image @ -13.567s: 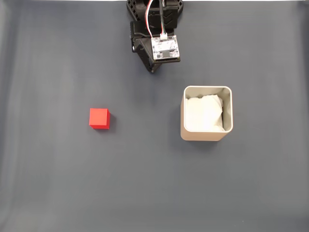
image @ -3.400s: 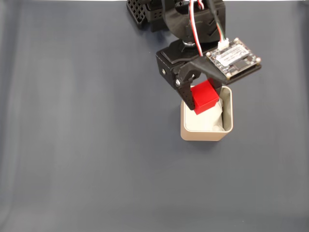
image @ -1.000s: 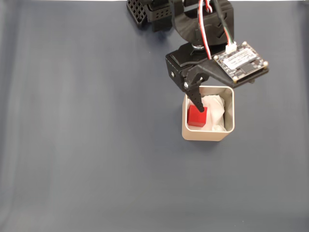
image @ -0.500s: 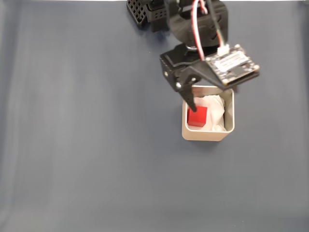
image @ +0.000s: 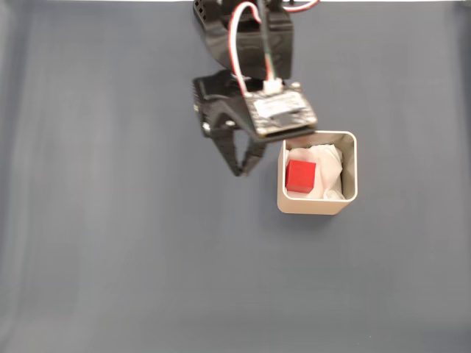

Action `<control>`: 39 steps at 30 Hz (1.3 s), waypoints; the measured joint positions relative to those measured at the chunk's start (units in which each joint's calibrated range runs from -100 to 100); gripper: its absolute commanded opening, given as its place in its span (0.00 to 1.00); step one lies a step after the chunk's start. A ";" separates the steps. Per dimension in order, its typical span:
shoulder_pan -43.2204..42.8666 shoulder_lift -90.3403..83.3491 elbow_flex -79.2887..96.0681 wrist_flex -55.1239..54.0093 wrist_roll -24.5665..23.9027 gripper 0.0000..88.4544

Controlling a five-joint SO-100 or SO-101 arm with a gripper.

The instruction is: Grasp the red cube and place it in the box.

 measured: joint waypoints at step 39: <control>8.42 -50.02 58.45 -4.89 -0.29 0.02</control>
